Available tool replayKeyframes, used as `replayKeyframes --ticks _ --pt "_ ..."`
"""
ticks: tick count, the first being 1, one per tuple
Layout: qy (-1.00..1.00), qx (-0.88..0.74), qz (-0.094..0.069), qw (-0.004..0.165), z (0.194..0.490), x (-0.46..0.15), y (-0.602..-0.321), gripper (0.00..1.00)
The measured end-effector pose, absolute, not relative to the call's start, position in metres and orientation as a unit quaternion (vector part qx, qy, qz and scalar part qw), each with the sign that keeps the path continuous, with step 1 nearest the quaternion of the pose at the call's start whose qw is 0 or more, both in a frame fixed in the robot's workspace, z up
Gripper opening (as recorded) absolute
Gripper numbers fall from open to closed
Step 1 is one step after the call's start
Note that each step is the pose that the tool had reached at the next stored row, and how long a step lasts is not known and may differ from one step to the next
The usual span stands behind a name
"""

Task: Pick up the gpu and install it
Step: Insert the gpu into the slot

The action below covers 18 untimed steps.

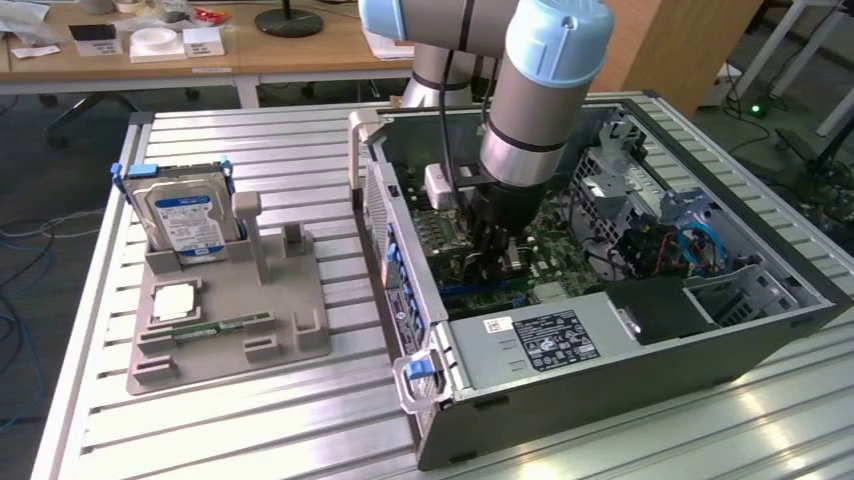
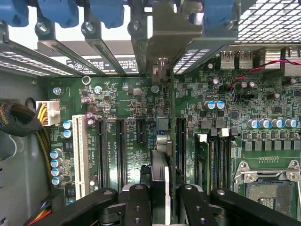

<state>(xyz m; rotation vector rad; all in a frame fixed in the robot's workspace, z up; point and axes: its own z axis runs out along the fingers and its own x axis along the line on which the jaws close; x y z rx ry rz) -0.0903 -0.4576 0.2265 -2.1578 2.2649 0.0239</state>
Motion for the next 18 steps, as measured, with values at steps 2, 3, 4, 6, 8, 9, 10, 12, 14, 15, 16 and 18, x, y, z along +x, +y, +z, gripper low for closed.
replayKeyframes --ticks 2,3,4,6,8,9,10,12,14,15,16,18 --pt "0.724 -0.690 0.008 0.007 0.2265 -0.0904 -0.4576 0.27" --pt "0.724 -0.690 0.008 0.007 0.2265 -0.0904 -0.4576 0.27" --pt "0.724 -0.690 0.008 0.007 0.2264 -0.0904 -0.4576 0.27" --pt "0.724 -0.690 0.008 0.007 0.2257 -0.0905 -0.4576 0.27" --pt "0.724 -0.690 0.008 0.007 0.2253 -0.0905 -0.4576 0.27" --pt "0.724 -0.690 0.008 0.007 0.2250 -0.0905 -0.4576 0.27" --pt "0.724 -0.690 0.008 0.007 0.2248 -0.0905 -0.4576 0.27" --pt "0.724 -0.690 0.008 0.007 0.2243 -0.0905 -0.4576 0.27" --pt "0.724 -0.690 0.008 0.007 0.2237 -0.0905 -0.4577 0.27" --pt "0.724 -0.690 0.008 0.006 0.2234 -0.0905 -0.4577 0.27" --pt "0.724 -0.690 0.008 0.006 0.2231 -0.0905 -0.4577 0.27" --pt "0.724 -0.690 0.008 0.007 0.2224 -0.0905 -0.4577 0.27"
